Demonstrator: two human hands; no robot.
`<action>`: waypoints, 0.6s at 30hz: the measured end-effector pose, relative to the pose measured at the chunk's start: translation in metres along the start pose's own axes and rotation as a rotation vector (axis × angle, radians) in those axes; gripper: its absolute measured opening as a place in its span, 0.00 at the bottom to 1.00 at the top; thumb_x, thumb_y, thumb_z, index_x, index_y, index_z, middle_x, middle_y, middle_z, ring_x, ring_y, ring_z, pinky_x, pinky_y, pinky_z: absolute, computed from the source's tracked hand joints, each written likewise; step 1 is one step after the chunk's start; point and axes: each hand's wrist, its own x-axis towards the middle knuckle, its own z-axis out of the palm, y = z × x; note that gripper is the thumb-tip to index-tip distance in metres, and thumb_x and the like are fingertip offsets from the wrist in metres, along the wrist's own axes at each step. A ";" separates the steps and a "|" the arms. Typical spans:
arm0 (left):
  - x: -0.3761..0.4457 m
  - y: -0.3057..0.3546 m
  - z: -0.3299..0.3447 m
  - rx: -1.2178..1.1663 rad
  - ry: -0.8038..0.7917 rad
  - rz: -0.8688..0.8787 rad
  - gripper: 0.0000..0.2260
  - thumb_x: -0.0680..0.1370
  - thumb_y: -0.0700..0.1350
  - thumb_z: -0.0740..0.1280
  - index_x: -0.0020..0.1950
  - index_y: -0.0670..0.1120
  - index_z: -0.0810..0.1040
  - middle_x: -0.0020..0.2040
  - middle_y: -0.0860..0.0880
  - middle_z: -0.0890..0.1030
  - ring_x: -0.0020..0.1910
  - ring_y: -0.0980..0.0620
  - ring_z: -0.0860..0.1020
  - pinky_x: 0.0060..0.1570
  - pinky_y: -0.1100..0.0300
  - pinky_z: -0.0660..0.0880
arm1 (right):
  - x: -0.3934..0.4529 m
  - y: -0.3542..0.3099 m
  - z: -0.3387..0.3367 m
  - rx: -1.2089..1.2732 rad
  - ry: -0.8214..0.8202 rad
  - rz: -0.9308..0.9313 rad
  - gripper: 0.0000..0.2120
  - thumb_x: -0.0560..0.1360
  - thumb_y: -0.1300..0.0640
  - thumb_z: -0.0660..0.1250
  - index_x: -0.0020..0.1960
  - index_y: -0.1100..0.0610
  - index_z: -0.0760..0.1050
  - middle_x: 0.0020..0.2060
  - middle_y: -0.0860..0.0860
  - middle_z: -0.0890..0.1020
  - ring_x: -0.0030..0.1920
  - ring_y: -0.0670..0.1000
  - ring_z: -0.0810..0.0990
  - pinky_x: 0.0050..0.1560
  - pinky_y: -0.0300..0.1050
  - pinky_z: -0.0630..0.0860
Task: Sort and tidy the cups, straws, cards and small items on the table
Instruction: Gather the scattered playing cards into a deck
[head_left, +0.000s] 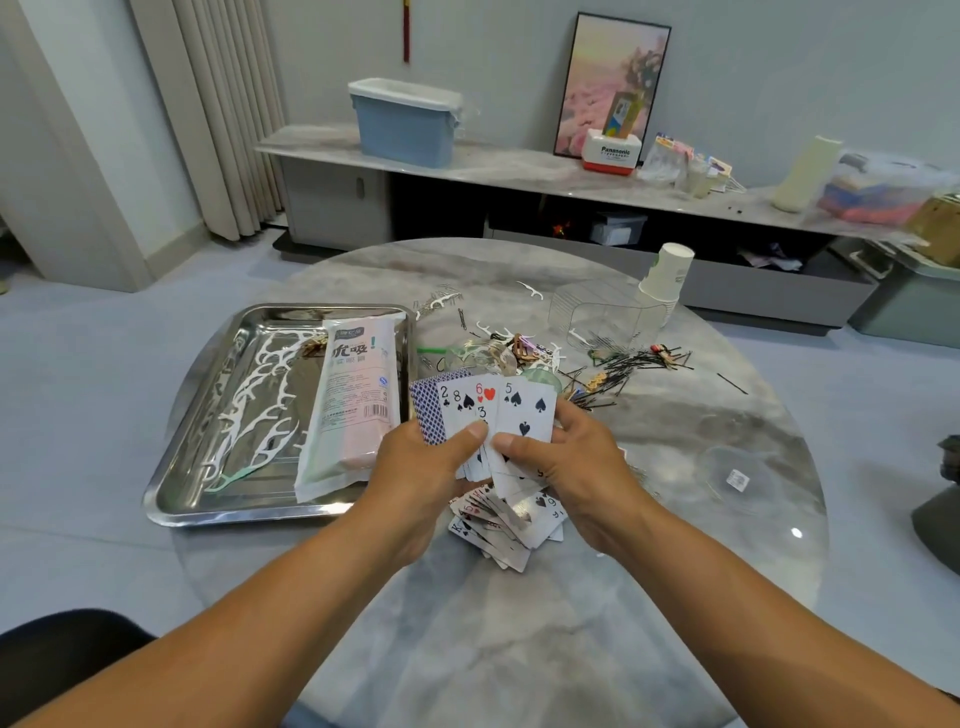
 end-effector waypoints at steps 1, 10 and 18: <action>0.000 0.000 -0.001 0.017 0.023 0.011 0.10 0.78 0.37 0.72 0.57 0.48 0.82 0.49 0.48 0.87 0.47 0.44 0.86 0.45 0.46 0.84 | -0.001 0.001 0.001 -0.007 -0.008 -0.008 0.23 0.71 0.65 0.78 0.62 0.53 0.78 0.50 0.53 0.88 0.50 0.57 0.87 0.49 0.57 0.85; -0.002 0.004 0.002 -0.032 0.050 -0.007 0.06 0.84 0.50 0.64 0.55 0.52 0.80 0.44 0.54 0.87 0.42 0.55 0.86 0.37 0.60 0.82 | 0.003 0.002 0.002 0.007 0.077 -0.020 0.20 0.71 0.66 0.78 0.58 0.52 0.79 0.47 0.51 0.88 0.47 0.55 0.88 0.44 0.54 0.85; -0.001 0.002 -0.001 0.061 0.129 0.076 0.04 0.82 0.47 0.67 0.51 0.51 0.82 0.44 0.52 0.87 0.43 0.50 0.87 0.41 0.53 0.84 | 0.001 0.001 0.004 0.041 0.066 0.001 0.20 0.71 0.66 0.78 0.60 0.53 0.79 0.48 0.52 0.88 0.48 0.56 0.88 0.42 0.52 0.85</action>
